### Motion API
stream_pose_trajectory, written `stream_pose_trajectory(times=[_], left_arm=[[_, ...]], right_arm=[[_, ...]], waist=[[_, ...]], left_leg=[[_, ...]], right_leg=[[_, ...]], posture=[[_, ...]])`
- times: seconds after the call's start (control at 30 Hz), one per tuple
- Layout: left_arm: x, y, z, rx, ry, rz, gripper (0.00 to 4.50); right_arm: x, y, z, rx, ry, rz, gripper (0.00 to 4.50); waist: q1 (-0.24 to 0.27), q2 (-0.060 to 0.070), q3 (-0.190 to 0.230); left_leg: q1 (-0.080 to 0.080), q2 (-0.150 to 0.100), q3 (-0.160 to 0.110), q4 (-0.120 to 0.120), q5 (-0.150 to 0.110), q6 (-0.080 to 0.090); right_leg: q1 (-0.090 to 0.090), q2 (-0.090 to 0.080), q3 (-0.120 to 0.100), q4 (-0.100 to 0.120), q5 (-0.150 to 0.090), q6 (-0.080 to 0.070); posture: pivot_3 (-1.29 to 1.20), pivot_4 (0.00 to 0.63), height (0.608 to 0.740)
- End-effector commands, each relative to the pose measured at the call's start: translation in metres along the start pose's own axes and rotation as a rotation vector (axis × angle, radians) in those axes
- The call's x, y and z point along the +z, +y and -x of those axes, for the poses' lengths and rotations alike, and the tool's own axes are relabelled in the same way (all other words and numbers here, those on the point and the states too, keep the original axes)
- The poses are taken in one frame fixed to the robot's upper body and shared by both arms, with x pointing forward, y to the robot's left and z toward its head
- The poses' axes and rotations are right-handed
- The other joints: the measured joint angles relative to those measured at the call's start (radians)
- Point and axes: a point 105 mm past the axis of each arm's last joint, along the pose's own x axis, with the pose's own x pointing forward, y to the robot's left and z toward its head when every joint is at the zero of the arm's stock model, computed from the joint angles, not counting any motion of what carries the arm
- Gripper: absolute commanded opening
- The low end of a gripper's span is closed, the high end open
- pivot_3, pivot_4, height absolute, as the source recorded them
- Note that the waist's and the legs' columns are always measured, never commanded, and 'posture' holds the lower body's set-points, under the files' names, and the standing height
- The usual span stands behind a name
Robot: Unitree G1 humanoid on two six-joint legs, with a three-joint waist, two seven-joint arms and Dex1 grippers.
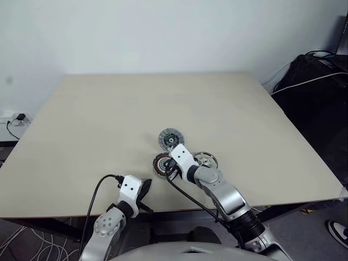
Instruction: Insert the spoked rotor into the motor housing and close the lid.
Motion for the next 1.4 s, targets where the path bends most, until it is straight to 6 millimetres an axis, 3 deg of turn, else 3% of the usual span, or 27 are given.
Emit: stream_pose_trajectory(times=[0.03, 0.33, 0.6, 0.77, 0.9, 1.17, 1.27, 1.4], left_arm=[[0.013, -0.002, -0.003, -0.007, -0.048, -0.016, 0.0], [0.014, -0.003, -0.004, -0.01, -0.051, -0.015, 0.0], [0.015, -0.003, -0.005, -0.018, -0.05, -0.017, 0.0], [0.015, -0.004, -0.004, -0.019, -0.05, -0.014, 0.0], [0.015, -0.005, -0.004, -0.015, -0.05, -0.011, 0.0], [0.015, -0.004, -0.002, -0.005, -0.051, -0.006, 0.0], [0.015, -0.004, -0.001, -0.005, -0.048, -0.004, 0.0], [0.015, -0.005, -0.002, -0.012, -0.046, -0.004, 0.0]], right_arm=[[0.004, -0.005, 0.0, -0.017, -0.016, -0.005, 0.02], [0.002, -0.007, 0.001, -0.02, -0.01, -0.006, 0.02], [0.028, -0.003, 0.003, 0.0, -0.11, 0.01, 0.02], [0.03, -0.003, 0.0, 0.001, -0.111, 0.008, 0.02], [0.025, -0.005, -0.005, 0.002, -0.09, 0.004, 0.02], [-0.015, -0.014, -0.009, -0.027, 0.04, -0.033, 0.02], [-0.008, -0.013, -0.007, -0.025, 0.002, -0.046, 0.02], [0.017, -0.009, -0.003, -0.011, -0.096, -0.039, 0.02]], waist=[[0.0, 0.0, 0.0], [0.0, 0.0, 0.0], [0.0, 0.0, 0.0], [0.0, 0.0, 0.0], [0.0, 0.0, 0.0], [0.0, 0.001, 0.0], [0.0, 0.001, -0.001], [0.0, 0.001, 0.0]], left_leg=[[0.0, 0.0, 0.0, 0.0, 0.0, 0.0], [0.0, 0.0, 0.0, 0.0, 0.0, 0.0], [0.0, 0.0, 0.0, 0.0, 0.0, 0.0], [0.0, 0.0, 0.0, 0.0, 0.0, 0.0], [0.0, 0.0, 0.0, 0.0, 0.0, 0.0], [0.001, 0.0, 0.0, -0.001, 0.0, 0.0], [0.001, 0.0, 0.0, -0.001, 0.0, 0.0], [0.0, 0.0, 0.0, -0.001, 0.0, 0.0]], right_leg=[[0.0, 0.0, 0.0, 0.0, 0.0, 0.0], [0.0, 0.0, 0.0, 0.0, 0.0, 0.0], [0.0, 0.0, 0.0, 0.0, 0.0, 0.0], [0.0, 0.0, 0.0, 0.0, 0.0, 0.0], [0.0, 0.0, 0.0, 0.0, 0.0, 0.0], [0.0, 0.0, 0.0, 0.0, 0.0, 0.0], [0.0, 0.0, 0.0, 0.0, 0.0, 0.0], [0.0, 0.0, 0.0, 0.0, 0.0, 0.0]], posture=[[0.0, 0.0, 0.74], [0.0, 0.0, 0.74], [0.0, 0.0, 0.74], [0.0, 0.0, 0.74], [0.0, 0.0, 0.74], [0.0, 0.0, 0.74], [0.0, 0.0, 0.74], [0.0, 0.0, 0.74]])
